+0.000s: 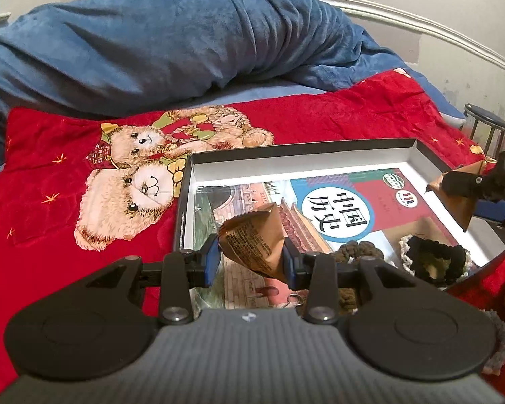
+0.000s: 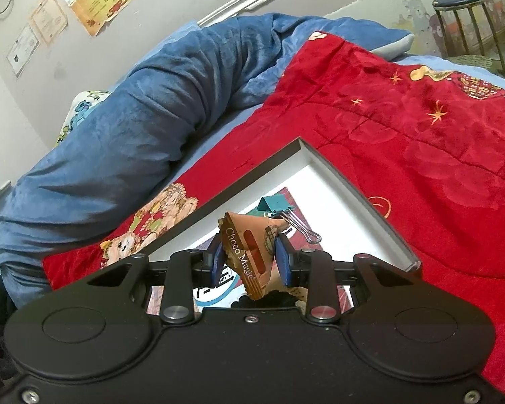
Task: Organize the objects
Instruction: 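Hold brown packet over box with left tool while right tool carries Choco Magic packet over box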
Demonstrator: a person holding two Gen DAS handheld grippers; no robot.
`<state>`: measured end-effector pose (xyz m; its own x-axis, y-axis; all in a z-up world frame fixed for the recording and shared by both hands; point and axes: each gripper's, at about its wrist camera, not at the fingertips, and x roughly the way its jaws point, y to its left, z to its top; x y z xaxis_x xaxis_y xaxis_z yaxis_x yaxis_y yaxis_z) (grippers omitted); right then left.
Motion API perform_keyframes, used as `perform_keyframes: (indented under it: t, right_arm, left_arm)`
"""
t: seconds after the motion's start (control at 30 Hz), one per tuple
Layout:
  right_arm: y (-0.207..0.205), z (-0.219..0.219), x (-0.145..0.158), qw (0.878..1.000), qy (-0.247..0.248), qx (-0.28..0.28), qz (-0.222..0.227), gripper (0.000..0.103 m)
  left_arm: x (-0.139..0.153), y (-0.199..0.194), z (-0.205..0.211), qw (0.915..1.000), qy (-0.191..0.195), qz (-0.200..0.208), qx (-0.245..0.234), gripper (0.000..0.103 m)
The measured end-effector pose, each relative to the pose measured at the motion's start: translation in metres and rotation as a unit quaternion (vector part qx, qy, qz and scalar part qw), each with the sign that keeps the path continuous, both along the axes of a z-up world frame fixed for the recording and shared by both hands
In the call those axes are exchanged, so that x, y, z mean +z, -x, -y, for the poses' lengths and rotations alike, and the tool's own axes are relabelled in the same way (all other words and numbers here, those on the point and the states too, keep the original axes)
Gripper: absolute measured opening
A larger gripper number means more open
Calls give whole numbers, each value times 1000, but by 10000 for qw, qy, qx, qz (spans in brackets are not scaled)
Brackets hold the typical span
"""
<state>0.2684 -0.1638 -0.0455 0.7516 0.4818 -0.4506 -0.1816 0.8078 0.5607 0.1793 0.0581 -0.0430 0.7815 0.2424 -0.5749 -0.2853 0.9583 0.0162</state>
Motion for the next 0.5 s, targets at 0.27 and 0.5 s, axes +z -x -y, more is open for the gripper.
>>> perform_keyframes:
  t: [0.27, 0.5]
  right_arm:
    - [-2, -2, -3, 10000, -66, 34, -52, 31]
    - [-2, -1, -3, 9999, -117, 18, -79, 31]
  left_arm:
    - [0, 1, 2, 10000, -40, -5, -51, 43]
    - [-2, 0, 2, 10000, -21, -70, -26, 43]
